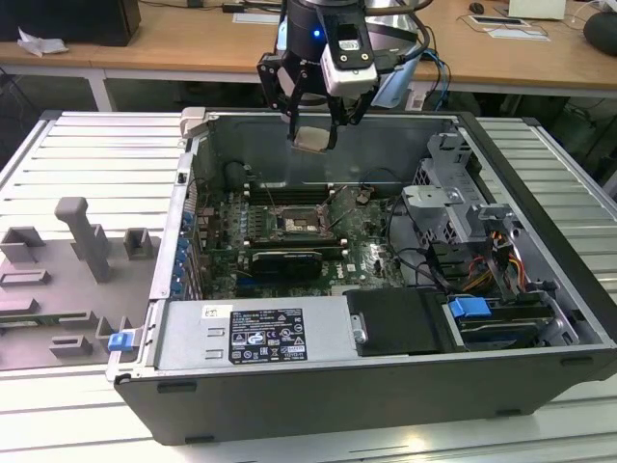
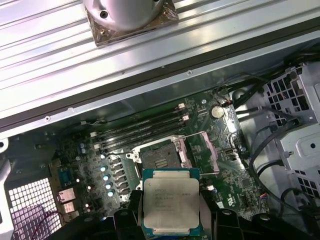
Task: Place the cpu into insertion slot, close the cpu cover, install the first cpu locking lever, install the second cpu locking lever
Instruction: 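Place the cpu into insertion slot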
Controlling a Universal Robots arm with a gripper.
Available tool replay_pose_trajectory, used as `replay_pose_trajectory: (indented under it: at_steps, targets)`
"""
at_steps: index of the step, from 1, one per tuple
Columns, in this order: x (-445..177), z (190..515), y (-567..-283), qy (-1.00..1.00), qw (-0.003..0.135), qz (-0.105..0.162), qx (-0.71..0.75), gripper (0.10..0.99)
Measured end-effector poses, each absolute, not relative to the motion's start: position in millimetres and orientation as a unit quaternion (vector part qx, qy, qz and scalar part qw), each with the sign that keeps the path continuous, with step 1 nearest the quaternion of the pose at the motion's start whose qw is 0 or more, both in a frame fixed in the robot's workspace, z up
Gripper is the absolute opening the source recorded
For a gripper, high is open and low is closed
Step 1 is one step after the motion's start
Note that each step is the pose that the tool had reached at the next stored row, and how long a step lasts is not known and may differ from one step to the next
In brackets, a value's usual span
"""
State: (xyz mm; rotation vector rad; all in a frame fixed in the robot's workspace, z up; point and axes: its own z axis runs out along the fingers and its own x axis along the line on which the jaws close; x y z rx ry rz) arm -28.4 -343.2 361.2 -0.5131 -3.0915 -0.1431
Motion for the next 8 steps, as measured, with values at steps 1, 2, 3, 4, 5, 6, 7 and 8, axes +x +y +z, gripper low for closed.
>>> replay_pose_trajectory:
  at_steps: [1, 2, 3, 4, 5, 6, 7, 8]
  targets:
    - [-28.4, 361.1, -343.2, -0.985, 0.002, -0.046, -0.167, 0.541]
    - [-28.4, 360.9, -343.2, -0.984, 0.002, -0.046, -0.171, 0.541]
    - [-28.4, 360.9, -343.2, -0.984, 0.002, -0.046, -0.174, 0.541]
    - [-28.4, 360.8, -343.2, -0.983, 0.002, -0.046, -0.178, 0.541]
    - [-28.4, 360.6, -343.2, -0.981, 0.001, -0.046, -0.188, 0.541]
    - [-28.4, 360.5, -343.2, -0.979, 0.001, -0.046, -0.197, 0.541]
    - [-28.4, 360.5, -343.2, -0.978, 0.0, -0.046, -0.203, 0.541]
    - [-28.4, 360.5, -343.2, -0.977, 0.0, -0.046, -0.206, 0.541]
